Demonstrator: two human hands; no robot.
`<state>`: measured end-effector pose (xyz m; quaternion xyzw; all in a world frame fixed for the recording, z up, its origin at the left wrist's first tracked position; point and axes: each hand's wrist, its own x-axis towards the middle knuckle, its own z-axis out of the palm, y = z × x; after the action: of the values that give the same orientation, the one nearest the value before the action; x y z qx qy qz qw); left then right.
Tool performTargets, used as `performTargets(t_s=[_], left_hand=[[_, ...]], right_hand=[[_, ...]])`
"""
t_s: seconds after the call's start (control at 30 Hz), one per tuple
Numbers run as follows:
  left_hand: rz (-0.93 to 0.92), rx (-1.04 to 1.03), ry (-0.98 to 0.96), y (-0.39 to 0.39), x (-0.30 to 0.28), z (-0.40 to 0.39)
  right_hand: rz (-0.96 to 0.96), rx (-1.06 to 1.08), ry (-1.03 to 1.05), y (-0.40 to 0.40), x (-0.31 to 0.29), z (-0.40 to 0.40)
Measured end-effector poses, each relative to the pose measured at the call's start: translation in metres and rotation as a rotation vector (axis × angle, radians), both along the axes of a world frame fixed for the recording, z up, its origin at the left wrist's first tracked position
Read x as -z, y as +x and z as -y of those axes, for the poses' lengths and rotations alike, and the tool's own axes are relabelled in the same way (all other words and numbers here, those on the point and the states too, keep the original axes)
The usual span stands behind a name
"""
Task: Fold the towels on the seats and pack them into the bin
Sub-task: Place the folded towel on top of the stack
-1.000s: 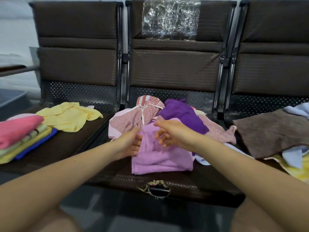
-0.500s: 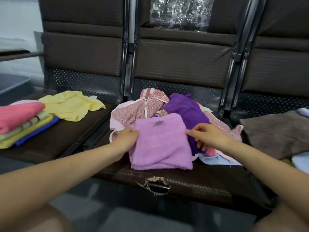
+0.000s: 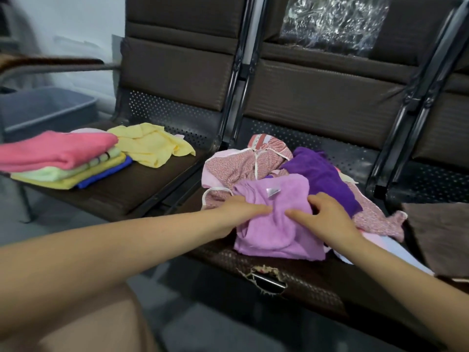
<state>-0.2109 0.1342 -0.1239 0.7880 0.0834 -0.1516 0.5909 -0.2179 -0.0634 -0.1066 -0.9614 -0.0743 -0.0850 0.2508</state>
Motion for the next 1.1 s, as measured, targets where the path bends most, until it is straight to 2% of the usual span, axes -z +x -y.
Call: performTargets(t_s=[0.07, 0.1, 0.2, 0.27, 0.37, 0.47, 0.53, 0.63, 0.77, 0.87, 0.93, 1.03, 1.1], left_hand=[[0.044, 0.007, -0.025, -0.006, -0.003, -0.001], [0.069, 0.001, -0.047, -0.008, -0.007, 0.001], [0.132, -0.015, -0.189, -0.012, -0.020, -0.003], [0.173, -0.034, -0.253, -0.013, -0.029, -0.012], [0.176, -0.042, -0.323, -0.010, -0.037, -0.029], [0.155, -0.041, -0.342, -0.008, -0.037, -0.050], [0.182, -0.054, -0.361, -0.006, -0.037, -0.069], [0.263, -0.136, -0.384, 0.001, -0.041, -0.108], [0.322, -0.192, -0.328, 0.007, -0.044, -0.167], [0.332, -0.268, -0.245, 0.013, -0.057, -0.224], [0.338, -0.331, -0.225, 0.022, -0.076, -0.275], [0.353, -0.445, 0.006, 0.040, -0.113, -0.355], [0.386, -0.567, 0.357, 0.050, -0.126, -0.402]], right_hand=[[-0.060, 0.026, 0.109, -0.002, 0.000, -0.005], [-0.139, 0.048, 0.264, -0.003, -0.001, -0.003], [-0.462, 0.097, 0.943, -0.004, -0.011, -0.003], [-0.652, 0.095, 1.155, -0.005, -0.025, -0.008], [-0.800, 0.014, 1.197, -0.006, -0.040, -0.021], [-0.770, 0.012, 1.143, 0.000, -0.043, -0.039], [-0.746, -0.007, 1.215, 0.005, -0.045, -0.061], [-0.817, -0.072, 1.317, 0.013, -0.040, -0.102], [-1.023, -0.134, 1.326, 0.026, -0.020, -0.168], [-1.020, -0.188, 1.253, 0.047, -0.021, -0.233], [-0.957, -0.205, 1.274, 0.070, -0.034, -0.282], [-0.938, -0.309, 1.353, 0.101, -0.062, -0.359], [-0.958, -0.362, 1.374, 0.115, -0.069, -0.406]])
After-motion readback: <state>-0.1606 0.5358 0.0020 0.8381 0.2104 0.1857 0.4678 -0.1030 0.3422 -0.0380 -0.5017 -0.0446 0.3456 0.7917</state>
